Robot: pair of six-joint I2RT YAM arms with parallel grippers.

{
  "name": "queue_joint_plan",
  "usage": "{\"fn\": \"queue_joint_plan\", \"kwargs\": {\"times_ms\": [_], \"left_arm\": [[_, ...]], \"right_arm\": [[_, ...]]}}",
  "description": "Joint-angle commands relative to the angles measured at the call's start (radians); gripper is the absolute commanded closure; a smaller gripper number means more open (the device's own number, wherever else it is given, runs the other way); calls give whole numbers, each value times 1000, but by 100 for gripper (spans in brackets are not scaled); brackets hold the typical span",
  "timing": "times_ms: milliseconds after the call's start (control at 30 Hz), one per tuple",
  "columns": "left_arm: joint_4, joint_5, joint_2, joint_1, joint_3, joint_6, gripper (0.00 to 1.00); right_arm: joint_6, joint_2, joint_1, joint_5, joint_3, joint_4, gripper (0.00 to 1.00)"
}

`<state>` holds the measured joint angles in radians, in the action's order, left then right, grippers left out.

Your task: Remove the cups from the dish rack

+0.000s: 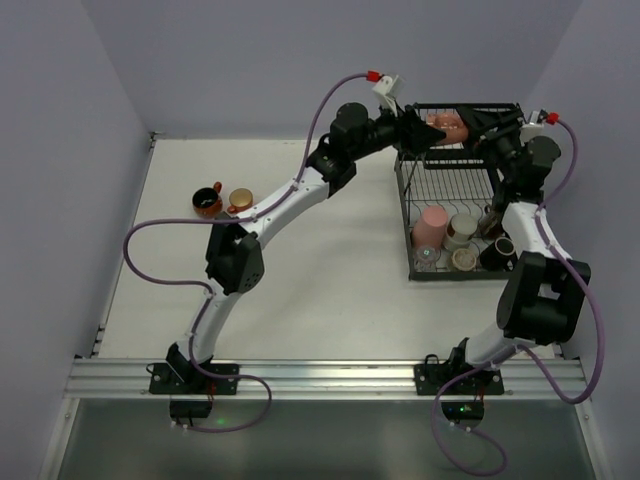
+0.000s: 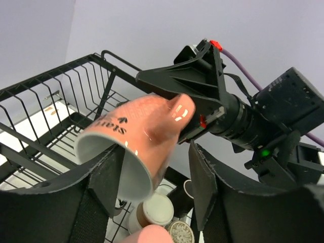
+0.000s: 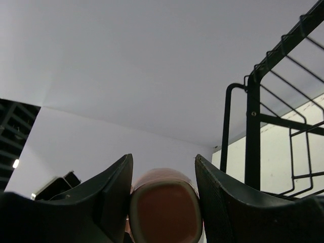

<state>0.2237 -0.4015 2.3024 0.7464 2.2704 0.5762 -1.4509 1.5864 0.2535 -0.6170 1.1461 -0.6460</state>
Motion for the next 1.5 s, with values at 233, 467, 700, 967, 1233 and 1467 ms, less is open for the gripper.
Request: {"fn": "queue_joint_plan", "kwargs": {"times_ms": [233, 467, 700, 967, 1233, 1467], "left_arm": [[86, -37, -43, -2, -29, 22, 85], [10, 76, -332, -8, -248, -159, 100], [-219, 292, -664, -151, -590, -286, 100], [-596, 542, -638, -225, -687, -372, 100], [-598, 635, -505, -285, -744, -366, 100], [-607, 599, -351, -332, -724, -375, 100]], "right_arm": [[-78, -81, -48, -73, -36, -152, 96], [-16, -124, -65, -125, -42, -126, 29], [243, -230, -109, -104, -62, 74, 3], [619, -376, -252, 75, -31, 400, 2], [741, -563, -348, 171, -164, 494, 2], [794, -709, -439, 247, -302, 551, 2]]}}
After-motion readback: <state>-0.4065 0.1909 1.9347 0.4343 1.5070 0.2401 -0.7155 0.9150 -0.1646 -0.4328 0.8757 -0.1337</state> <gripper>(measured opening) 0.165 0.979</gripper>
